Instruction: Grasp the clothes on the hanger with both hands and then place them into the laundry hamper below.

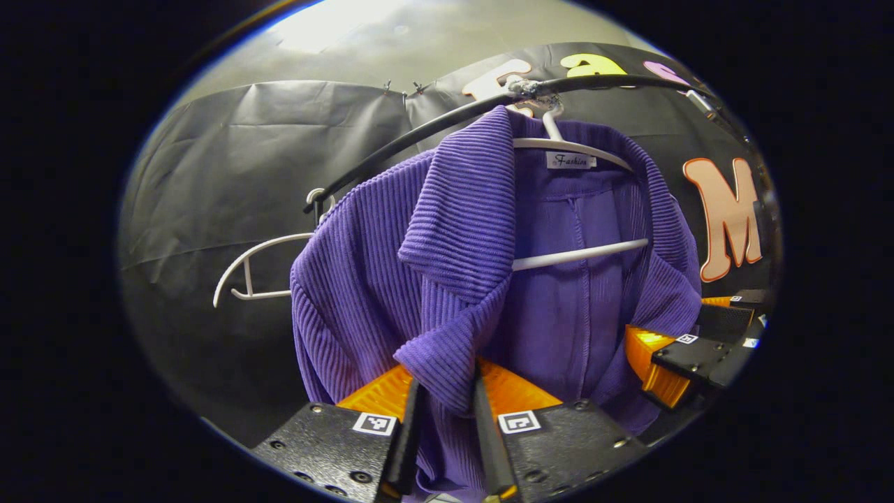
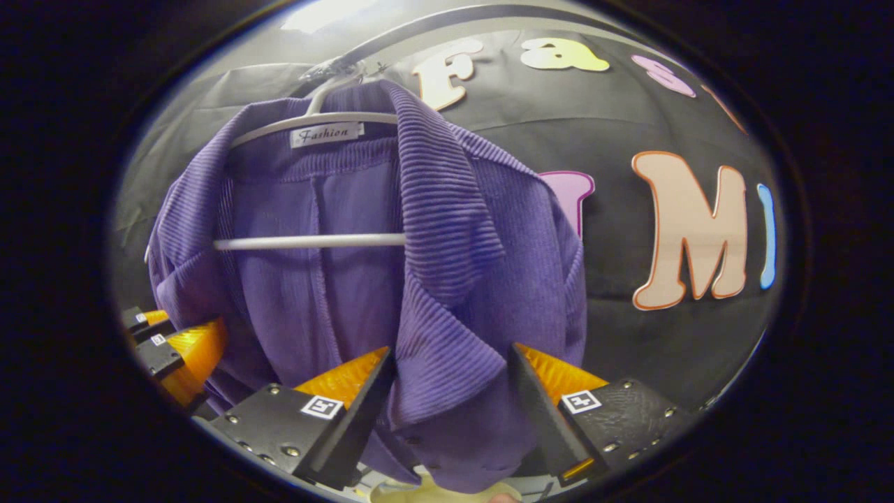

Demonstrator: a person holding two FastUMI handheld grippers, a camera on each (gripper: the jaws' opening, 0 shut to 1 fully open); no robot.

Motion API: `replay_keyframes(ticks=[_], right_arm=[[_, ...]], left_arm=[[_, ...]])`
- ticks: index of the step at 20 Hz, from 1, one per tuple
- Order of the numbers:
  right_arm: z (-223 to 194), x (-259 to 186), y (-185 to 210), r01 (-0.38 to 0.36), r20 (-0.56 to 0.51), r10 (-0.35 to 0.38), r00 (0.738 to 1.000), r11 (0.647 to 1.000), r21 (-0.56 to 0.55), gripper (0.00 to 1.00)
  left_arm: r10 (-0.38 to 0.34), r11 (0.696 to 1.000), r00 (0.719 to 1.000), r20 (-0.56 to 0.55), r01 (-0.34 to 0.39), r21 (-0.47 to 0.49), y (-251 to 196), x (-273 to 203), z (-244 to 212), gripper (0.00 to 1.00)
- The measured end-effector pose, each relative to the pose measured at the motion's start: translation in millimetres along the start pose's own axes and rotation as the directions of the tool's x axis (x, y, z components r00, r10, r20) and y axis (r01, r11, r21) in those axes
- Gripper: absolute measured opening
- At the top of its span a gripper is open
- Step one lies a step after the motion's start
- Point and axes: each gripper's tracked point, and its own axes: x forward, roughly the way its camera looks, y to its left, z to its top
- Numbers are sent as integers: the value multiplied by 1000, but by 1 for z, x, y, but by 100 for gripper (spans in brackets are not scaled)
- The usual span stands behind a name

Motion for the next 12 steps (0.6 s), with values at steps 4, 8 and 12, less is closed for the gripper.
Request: replay_keyframes(ticks=[4, 8, 12], right_arm=[[-1, 14, -11, 70, -2, -70, 998, 997, -24, 98], [-4, 22, -34, 152, -18, -154, 988, 986, -72, 93], [-7, 19, -53, 202, -44, -206, 977, 976, -84, 65]], left_arm=[[-32, 999, 999, -31, 33, 38, 3, -10, 1, 6], [-86, 995, 995, -53, 88, 36, 10, -27, 6, 9], [-127, 991, 989, -72, 124, -43, 24, -48, 18, 5]])
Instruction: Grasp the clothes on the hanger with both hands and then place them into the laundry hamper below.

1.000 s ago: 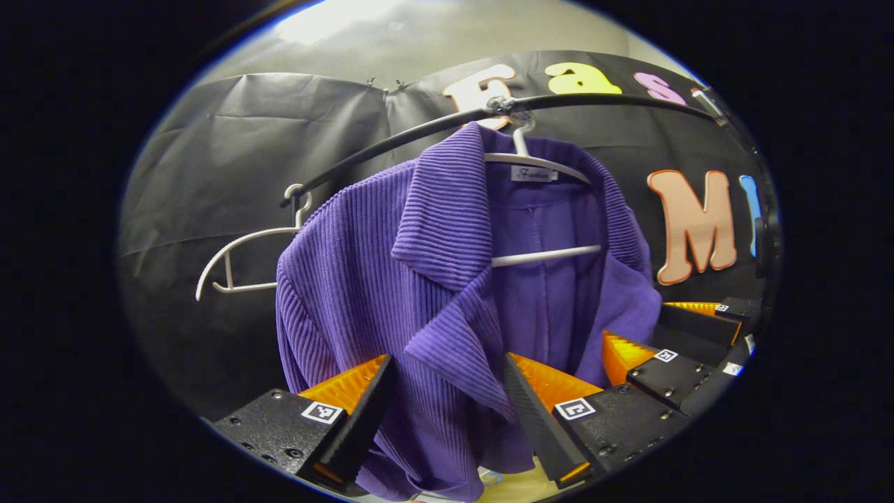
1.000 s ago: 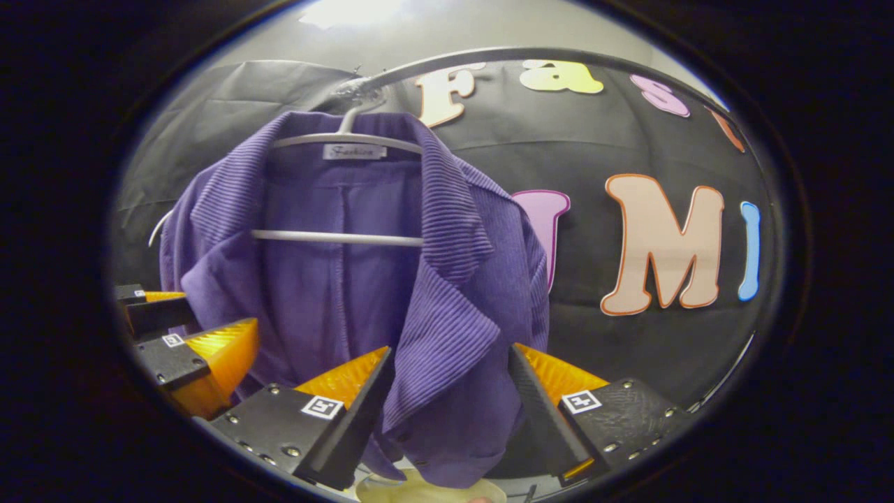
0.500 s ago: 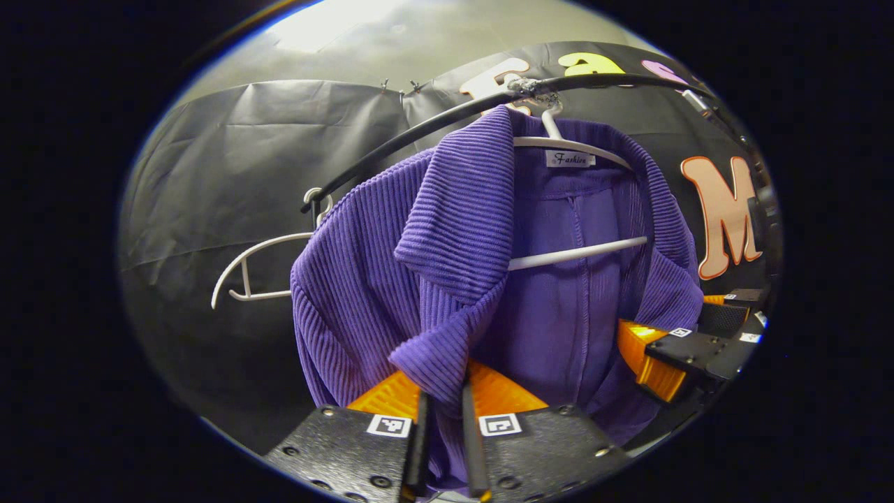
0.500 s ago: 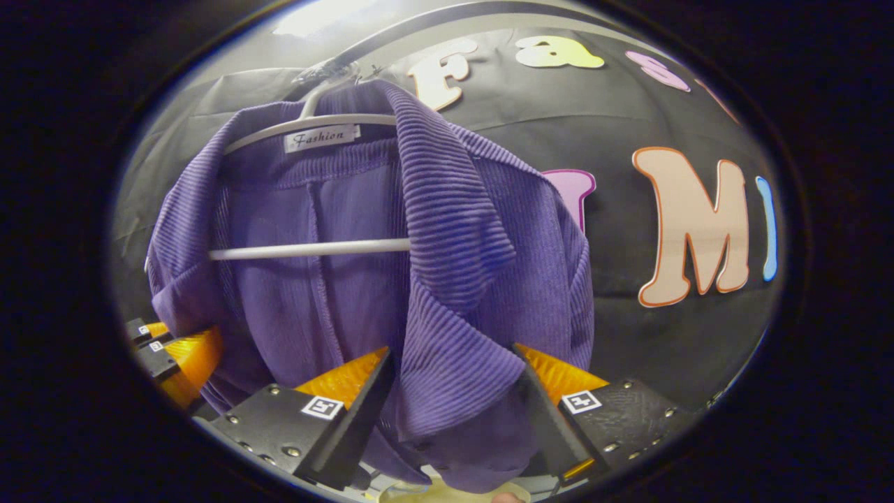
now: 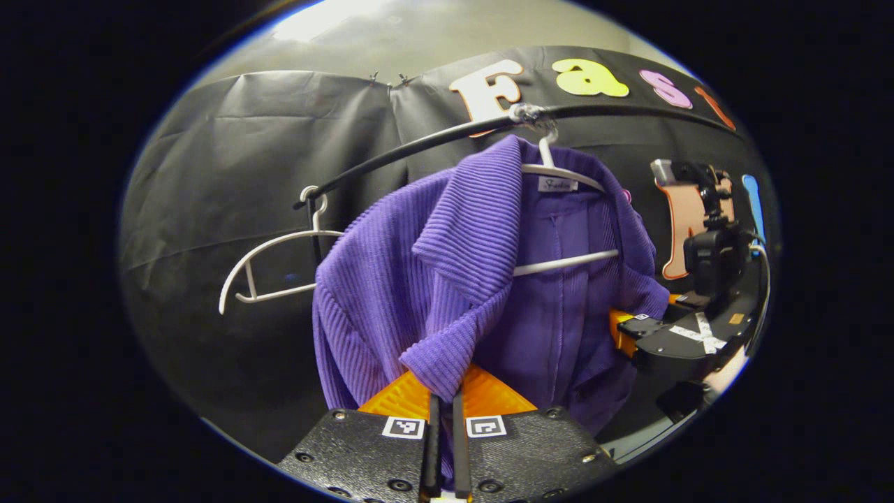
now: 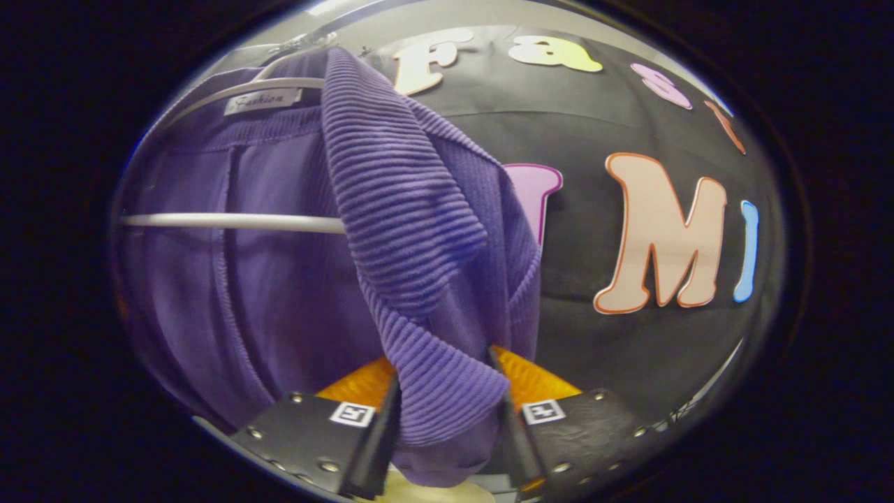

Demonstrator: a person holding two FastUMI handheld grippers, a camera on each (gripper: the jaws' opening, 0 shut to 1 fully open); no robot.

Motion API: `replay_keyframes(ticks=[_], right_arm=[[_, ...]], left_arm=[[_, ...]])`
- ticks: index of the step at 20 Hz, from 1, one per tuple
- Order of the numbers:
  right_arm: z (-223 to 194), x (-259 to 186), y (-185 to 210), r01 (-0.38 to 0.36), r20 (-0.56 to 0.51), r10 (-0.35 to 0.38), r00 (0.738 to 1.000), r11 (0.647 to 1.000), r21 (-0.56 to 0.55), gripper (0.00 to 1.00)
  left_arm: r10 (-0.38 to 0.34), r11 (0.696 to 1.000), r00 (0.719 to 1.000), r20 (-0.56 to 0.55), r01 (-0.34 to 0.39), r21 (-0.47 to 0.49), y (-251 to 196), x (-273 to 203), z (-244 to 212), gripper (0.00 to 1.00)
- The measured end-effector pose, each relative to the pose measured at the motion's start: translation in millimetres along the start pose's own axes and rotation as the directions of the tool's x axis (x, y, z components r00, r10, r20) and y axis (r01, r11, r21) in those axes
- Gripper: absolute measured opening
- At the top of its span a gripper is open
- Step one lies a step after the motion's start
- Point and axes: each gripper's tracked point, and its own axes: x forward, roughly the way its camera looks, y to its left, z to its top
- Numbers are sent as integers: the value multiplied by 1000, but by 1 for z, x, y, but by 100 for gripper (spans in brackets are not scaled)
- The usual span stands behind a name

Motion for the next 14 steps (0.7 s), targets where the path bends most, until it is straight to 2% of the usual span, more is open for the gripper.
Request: replay_keyframes(ticks=[3, 4, 8, 9, 10, 14], right_arm=[[1, -5, -4, 27, -23, -26, 999, 999, 45, 23], [0, -8, -7, 45, -32, -43, 999, 998, 51, 11], [5, -20, -14, 95, -13, -95, 995, 995, 4, 8], [7, -24, -17, 104, -10, -104, 994, 995, 8, 8], [9, -27, -20, 115, -10, -114, 993, 993, 15, 8], [26, -36, -43, 171, 32, -172, 985, 984, 46, 8]], left_arm=[[31, 999, 999, 8, -31, -28, 17, -15, 12, 5], [41, 999, 999, 18, -41, -32, 22, -20, 18, 8], [74, 996, 996, 40, -72, -49, 41, -31, 35, 5], [87, 995, 995, 48, -85, -58, 47, -32, 39, 8], [100, 993, 994, 53, -97, -64, 53, -33, 44, 5], [140, 989, 985, 99, -134, -61, 75, -31, 62, 8]])
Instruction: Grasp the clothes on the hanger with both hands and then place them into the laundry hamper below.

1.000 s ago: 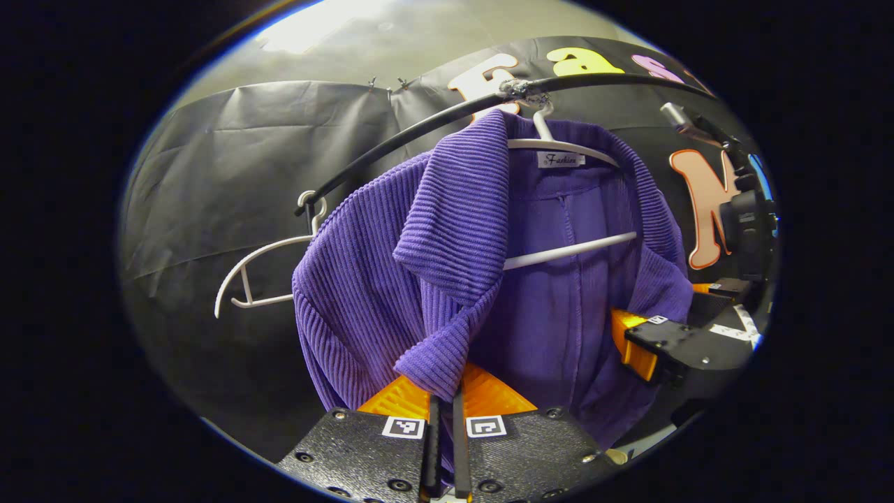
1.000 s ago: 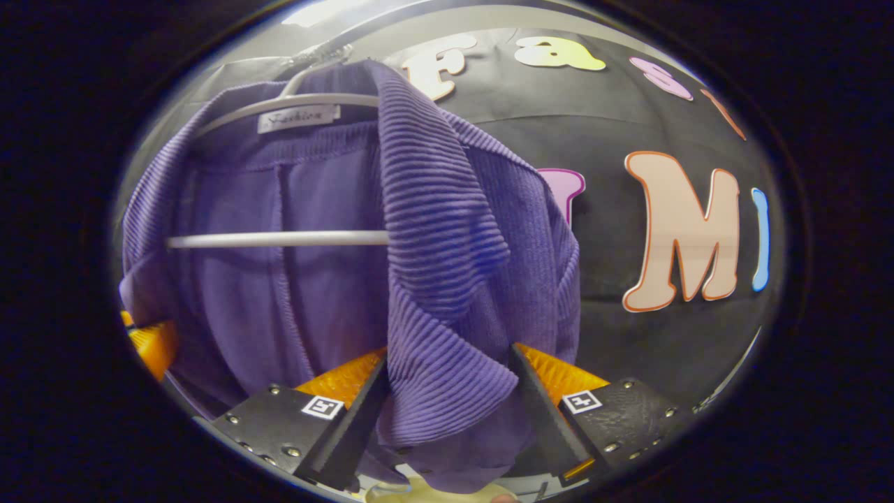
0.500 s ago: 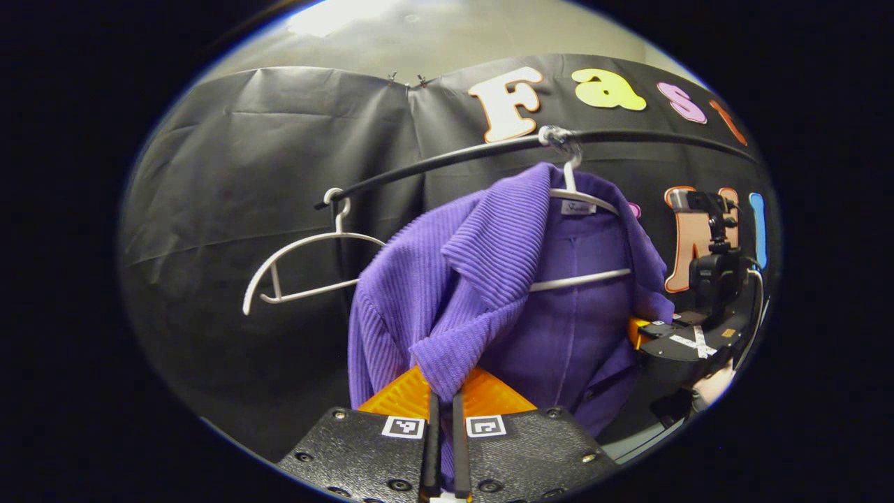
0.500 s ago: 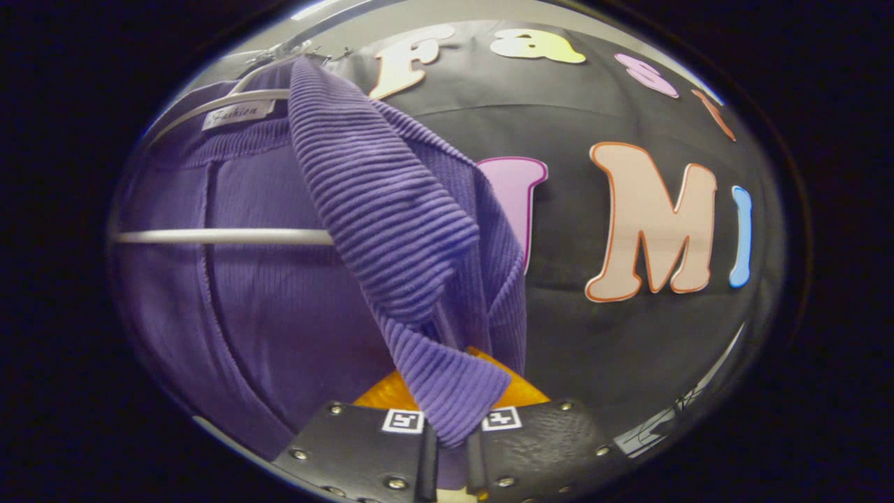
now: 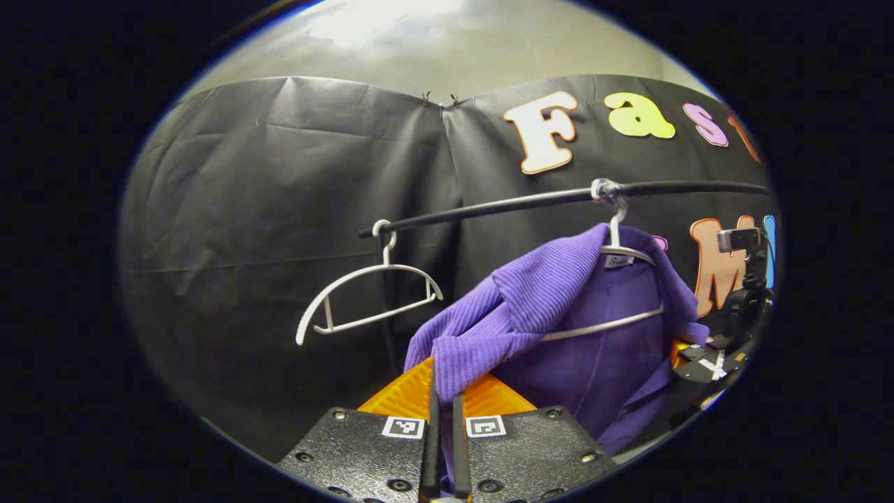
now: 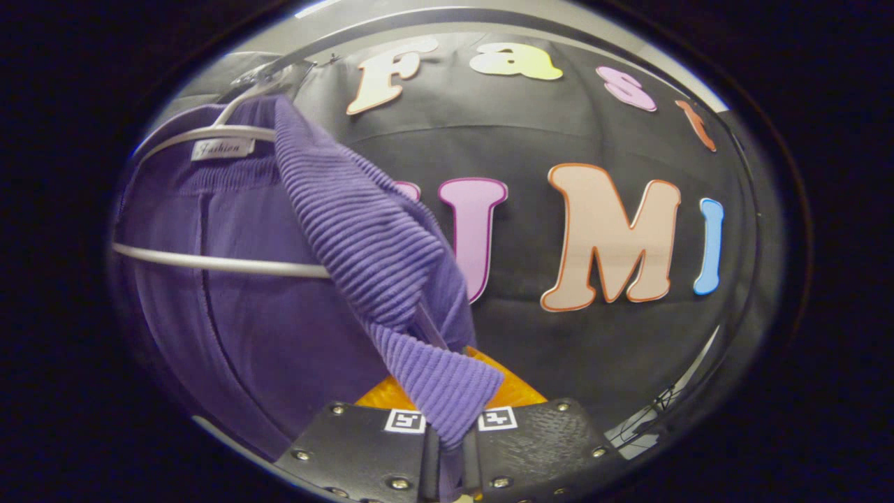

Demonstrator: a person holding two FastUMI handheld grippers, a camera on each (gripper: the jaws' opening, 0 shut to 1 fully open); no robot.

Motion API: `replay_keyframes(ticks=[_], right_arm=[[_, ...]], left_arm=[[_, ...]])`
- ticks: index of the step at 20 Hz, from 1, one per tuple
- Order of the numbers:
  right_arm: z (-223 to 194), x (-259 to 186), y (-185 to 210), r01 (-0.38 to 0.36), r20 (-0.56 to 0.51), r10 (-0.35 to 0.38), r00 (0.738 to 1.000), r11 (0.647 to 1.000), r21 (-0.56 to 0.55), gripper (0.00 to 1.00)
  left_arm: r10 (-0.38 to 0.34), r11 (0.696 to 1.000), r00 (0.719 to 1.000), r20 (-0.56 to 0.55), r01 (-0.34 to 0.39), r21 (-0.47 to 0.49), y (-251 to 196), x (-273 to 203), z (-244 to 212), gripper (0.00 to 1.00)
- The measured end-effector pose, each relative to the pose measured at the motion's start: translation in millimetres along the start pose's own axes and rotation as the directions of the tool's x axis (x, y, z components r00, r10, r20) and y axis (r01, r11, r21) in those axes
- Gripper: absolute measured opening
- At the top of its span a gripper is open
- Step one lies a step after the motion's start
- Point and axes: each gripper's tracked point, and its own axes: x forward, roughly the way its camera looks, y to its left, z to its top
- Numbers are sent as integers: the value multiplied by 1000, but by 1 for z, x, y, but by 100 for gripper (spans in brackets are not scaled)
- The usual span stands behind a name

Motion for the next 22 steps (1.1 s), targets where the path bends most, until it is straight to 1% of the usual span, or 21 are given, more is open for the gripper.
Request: replay_keyframes(ticks=[1, 4, 8, 9, 11, 12, 13, 17, 21, 22], right_arm=[[4, -1, -6, 10, 8, -10, 1000, 1000, 7, 8], [14, 1, -18, 36, 31, -36, 999, 999, -2, 17], [37, 8, -35, 86, 91, -84, 992, 996, -21, 17], [42, 10, -38, 97, 106, -93, 990, 995, -27, 17], [52, 11, -43, 112, 132, -106, 986, 993, -34, 17], [56, 12, -44, 118, 144, -113, 983, 992, -33, 17], [60, 13, -46, 126, 159, -120, 980, 991, -33, 17], [82, 19, -58, 164, 212, -153, 965, 986, -35, 17], [98, 26, -59, 167, 252, -159, 955, 986, -12, 17], [101, 30, -60, 168, 258, -159, 953, 986, -15, 17]], left_arm=[[0, 1000, 1000, 7, 0, -5, 3, 2, 4, 8], [-12, 1000, 999, 31, 13, -29, 10, 5, 17, 5], [-24, 997, 998, 58, 28, -76, 16, 6, 33, 5], [-24, 995, 998, 64, 30, -90, 18, 7, 37, 8], [-28, 993, 997, 75, 37, -115, 20, 10, 43, 8], [-27, 993, 997, 77, 36, -117, 22, 11, 44, 10], [-27, 992, 997, 78, 36, -119, 23, 11, 45, 8], [-43, 988, 994, 97, 57, -141, 26, 17, 57, 8], [-39, 987, 993, 112, 56, -152, 32, 25, 67, 8], [-38, 987, 993, 115, 56, -153, 34, 28, 66, 5]])
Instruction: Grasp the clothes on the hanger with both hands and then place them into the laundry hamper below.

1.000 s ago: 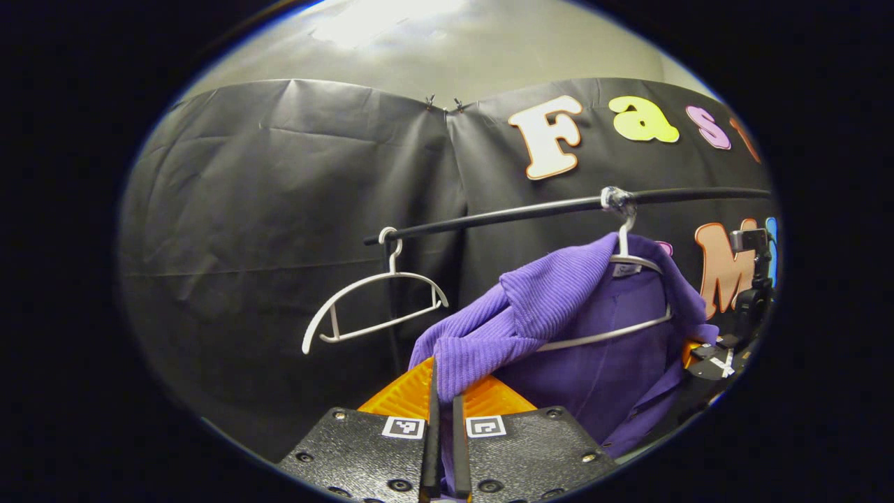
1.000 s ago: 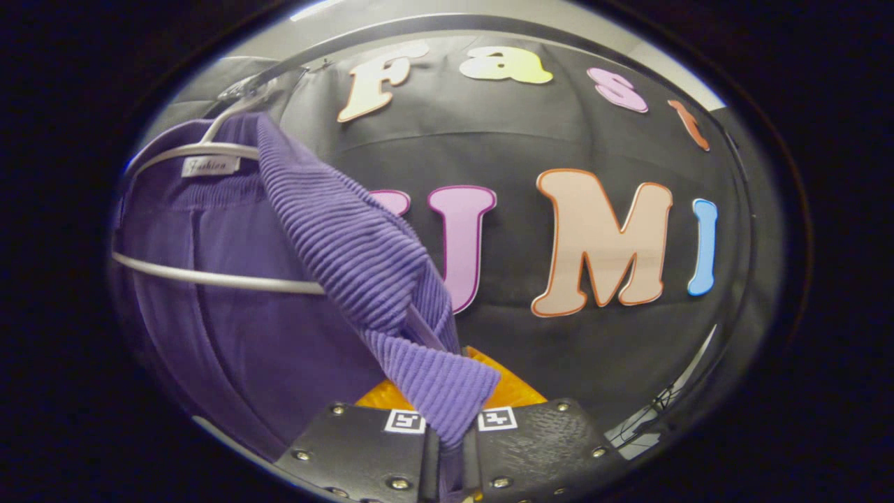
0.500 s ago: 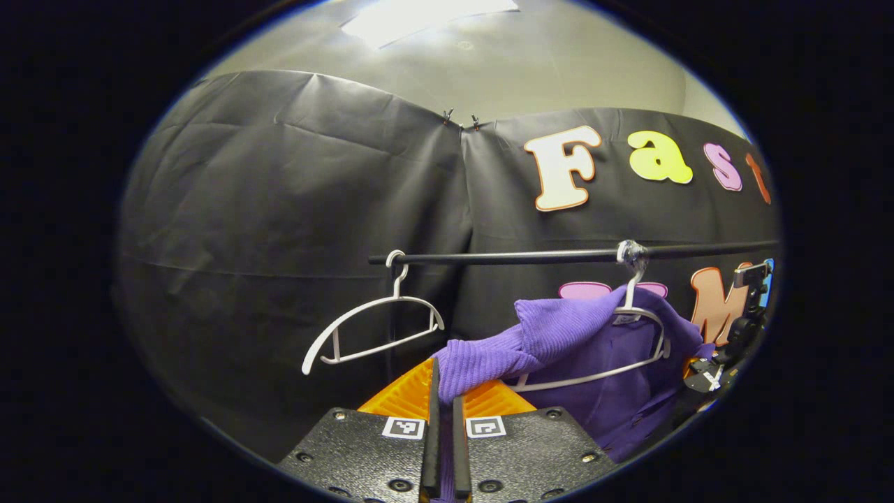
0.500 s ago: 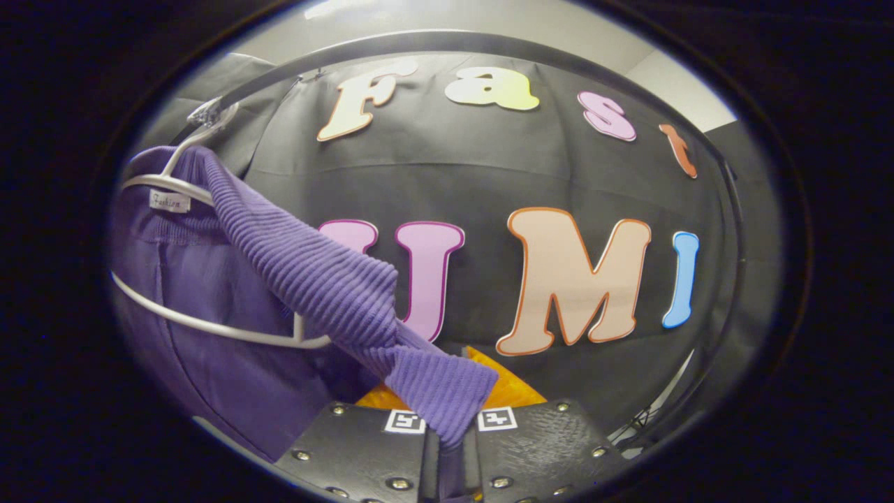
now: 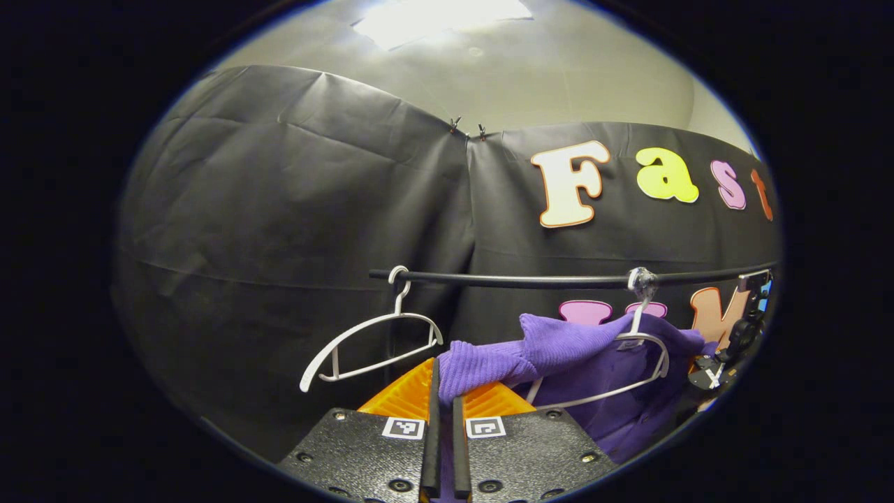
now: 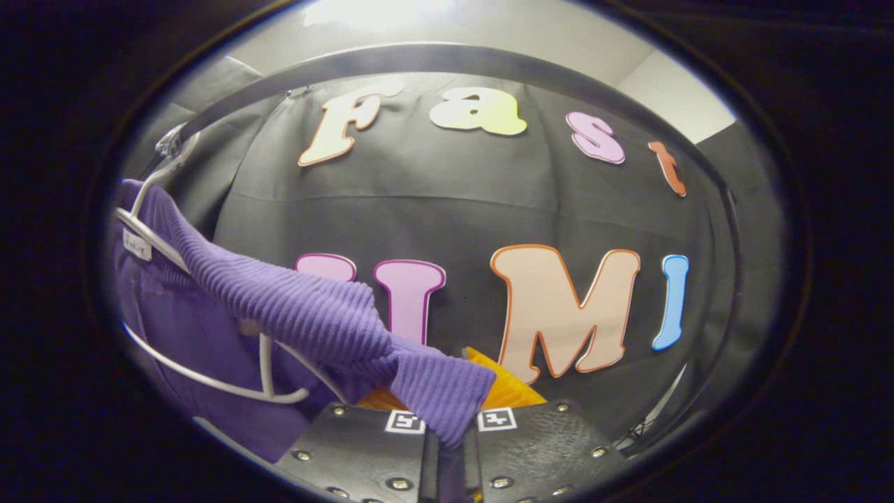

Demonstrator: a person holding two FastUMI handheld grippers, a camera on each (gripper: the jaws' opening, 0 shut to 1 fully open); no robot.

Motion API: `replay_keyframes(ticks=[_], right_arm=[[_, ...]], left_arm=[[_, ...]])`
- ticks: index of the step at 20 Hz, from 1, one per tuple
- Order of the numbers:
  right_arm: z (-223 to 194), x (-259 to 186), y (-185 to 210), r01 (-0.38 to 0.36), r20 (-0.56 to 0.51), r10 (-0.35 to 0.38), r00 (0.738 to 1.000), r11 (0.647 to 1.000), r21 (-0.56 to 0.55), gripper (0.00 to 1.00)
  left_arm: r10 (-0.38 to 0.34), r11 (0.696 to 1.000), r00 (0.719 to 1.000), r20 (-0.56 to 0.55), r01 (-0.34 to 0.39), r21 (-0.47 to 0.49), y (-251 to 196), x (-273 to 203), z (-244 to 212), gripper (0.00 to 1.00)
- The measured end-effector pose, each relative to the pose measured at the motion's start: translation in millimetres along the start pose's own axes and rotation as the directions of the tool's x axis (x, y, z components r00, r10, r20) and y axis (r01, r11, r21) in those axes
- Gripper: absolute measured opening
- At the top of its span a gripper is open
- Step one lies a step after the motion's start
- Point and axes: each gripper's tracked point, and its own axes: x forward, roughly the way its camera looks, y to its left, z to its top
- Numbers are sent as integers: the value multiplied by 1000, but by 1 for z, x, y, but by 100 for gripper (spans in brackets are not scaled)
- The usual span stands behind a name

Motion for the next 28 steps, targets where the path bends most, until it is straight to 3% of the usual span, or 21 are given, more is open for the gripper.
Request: replay_keyframes(ticks=[7, 8, 10, 12, 13, 14, 15, 18, 19, 20, 21, 28], right_arm=[[5, 17, 7, -4, 25, 3, 1000, 1000, 17, 17], [4, 20, 7, -4, 29, 4, 1000, 1000, 14, 12], [0, 22, 9, -12, 26, 11, 1000, 1000, 16, 17], [-2, 24, 12, -15, 24, 15, 1000, 1000, 19, 12], [-2, 27, 12, -15, 27, 15, 1000, 1000, 17, 17], [-1, 28, 11, -13, 31, 12, 999, 1000, 14, 12], [1, 29, 11, -8, 39, 8, 999, 1000, 13, 17], [4, 33, 10, -4, 55, 4, 998, 1000, 9, 12], [6, 34, 9, -2, 59, 2, 998, 1000, 7, 17], [6, 35, 9, -1, 62, 0, 998, 1000, 5, 12], [7, 36, 9, 0, 63, 0, 998, 1000, 6, 17], [-5, 38, 9, -9, 52, 11, 999, 999, -36, 16]], left_arm=[[4, 1000, 1000, 6, -4, 17, 9, 22, -1, 8], [3, 1000, 1000, 0, -3, 5, 11, 25, -4, 8], [0, 1000, 1000, -20, 0, -3, 14, 33, -13, 8], [-11, 1000, 1000, -28, 12, 15, 15, 41, -20, 5], [-18, 999, 999, -31, 18, 26, 17, 44, -24, 8], [-26, 999, 999, -26, 27, 30, 17, 48, -27, 8], [-36, 999, 999, -25, 37, 27, 16, 53, -30, 10], [-64, 998, 998, -24, 65, 24, 16, 62, -44, 10], [-63, 997, 998, -25, 64, 31, 20, 66, -49, 8], [-62, 998, 997, -36, 63, 31, 24, 70, -57, 7], [-65, 998, 997, -47, 66, 17, 26, 73, -66, 8], [-70, 995, 992, -103, 62, -76, 24, 63, -109, 8]])
